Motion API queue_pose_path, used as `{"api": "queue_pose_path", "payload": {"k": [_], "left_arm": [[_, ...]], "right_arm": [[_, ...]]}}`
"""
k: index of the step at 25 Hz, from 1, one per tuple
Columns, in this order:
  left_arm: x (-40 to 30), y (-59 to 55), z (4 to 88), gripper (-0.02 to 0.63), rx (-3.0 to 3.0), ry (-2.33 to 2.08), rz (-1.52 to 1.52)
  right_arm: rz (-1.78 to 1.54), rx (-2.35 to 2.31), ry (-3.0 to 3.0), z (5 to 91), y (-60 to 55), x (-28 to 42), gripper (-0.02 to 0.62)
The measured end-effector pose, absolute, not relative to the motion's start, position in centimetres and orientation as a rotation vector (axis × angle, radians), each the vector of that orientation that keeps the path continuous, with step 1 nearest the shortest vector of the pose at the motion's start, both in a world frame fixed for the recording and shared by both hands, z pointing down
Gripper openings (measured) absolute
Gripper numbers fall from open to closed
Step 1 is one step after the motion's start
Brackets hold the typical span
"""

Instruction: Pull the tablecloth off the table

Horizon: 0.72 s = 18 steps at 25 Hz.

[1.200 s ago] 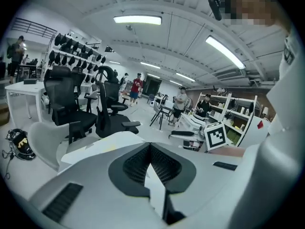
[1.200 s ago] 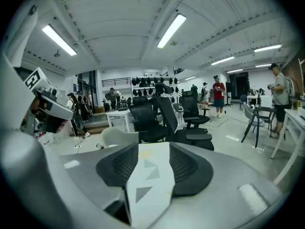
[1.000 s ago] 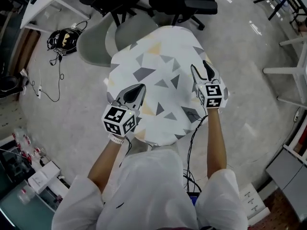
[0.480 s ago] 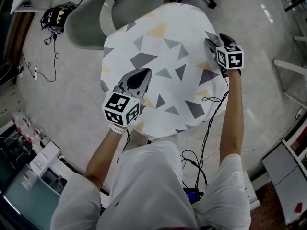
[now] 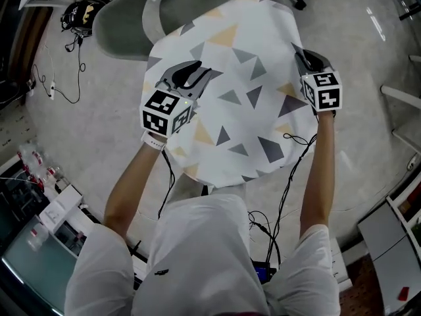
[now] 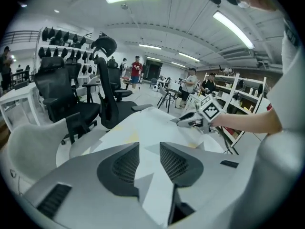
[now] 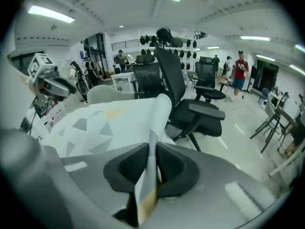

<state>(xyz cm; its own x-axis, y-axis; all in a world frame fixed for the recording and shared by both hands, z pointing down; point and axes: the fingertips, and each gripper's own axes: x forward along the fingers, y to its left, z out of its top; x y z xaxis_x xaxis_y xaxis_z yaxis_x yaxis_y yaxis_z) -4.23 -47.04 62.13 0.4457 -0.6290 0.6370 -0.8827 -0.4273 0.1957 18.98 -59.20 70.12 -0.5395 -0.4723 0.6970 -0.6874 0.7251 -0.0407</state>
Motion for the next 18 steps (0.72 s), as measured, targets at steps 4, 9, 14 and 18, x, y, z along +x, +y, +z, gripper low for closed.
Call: {"api": "queue_pose_path", "payload": {"k": [4, 9, 14, 18], "left_arm": [[-5.4, -51.0, 63.1, 0.247, 2.246, -1.286, 0.809], [-9.4, -57.2, 64.0, 0.416, 2.276, -1.332, 0.982], [-9.0, -57.1, 63.8, 0.403, 2.333, -1.103, 0.997], [-7.8, -53.8, 62.4, 0.173, 2.346, -1.135, 1.010]], "right_arm": [[0.258, 0.803, -2.433, 64.5, -56.0, 17.2, 0.038], [0.137, 0.756, -2.566, 57.7, -52.6, 17.2, 0.031], [0.061, 0.792, -2.591, 53.8, -48.5, 17.0, 0.031], [0.060, 0.902, -2.533, 52.7, -46.7, 17.2, 0.031]]}}
